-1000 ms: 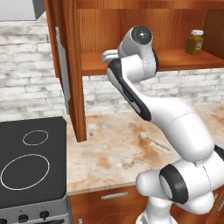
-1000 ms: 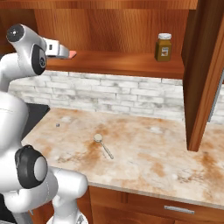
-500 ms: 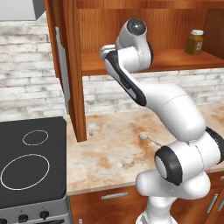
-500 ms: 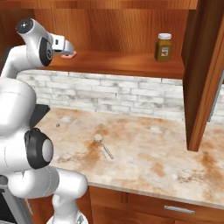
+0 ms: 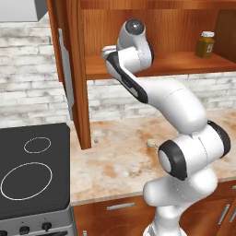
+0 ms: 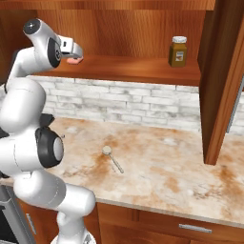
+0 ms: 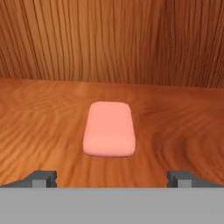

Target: Pick the bar soap and dish brush from the cabinet and place them on the counter.

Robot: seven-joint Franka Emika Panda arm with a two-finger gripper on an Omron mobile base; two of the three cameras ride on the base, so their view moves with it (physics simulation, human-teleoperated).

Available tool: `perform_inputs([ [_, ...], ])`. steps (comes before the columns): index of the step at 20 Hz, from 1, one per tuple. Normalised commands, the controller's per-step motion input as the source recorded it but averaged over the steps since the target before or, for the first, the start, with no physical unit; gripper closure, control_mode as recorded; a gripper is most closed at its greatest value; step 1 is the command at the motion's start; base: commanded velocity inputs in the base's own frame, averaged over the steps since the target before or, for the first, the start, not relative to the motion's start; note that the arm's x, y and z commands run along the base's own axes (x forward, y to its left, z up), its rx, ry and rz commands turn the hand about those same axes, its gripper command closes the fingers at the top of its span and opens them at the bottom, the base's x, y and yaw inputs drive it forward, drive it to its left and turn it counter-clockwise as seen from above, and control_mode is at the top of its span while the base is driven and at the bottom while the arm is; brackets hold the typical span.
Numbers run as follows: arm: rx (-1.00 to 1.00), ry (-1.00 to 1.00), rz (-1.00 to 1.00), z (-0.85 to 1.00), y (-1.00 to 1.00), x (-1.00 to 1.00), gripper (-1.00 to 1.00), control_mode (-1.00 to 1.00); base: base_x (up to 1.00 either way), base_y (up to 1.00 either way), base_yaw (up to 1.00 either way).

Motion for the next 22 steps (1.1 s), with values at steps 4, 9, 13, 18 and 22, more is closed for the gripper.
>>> perform_inputs([
  [4, -0.01, 0.00, -0.03, -0.01, 0.06, 0.38, -1.00, -1.00, 0.00, 0.00, 0.00],
  [9, 0.00, 0.03, 0.00, 0.00, -0.07, 0.38, -1.00, -1.00, 0.00, 0.00, 0.00],
  [13, 0.00, 0.08, 0.01, -0.02, -0.10, 0.19, -1.00, -1.00, 0.00, 0.00, 0.00],
  [18, 0.00, 0.10, -0.01, -0.15, 0.04, 0.00, -1.00, -1.00, 0.00, 0.00, 0.00],
  [22, -0.01, 0.04, 0.00, -0.22, 0.03, 0.07, -1.00, -1.00, 0.00, 0.00, 0.00],
])
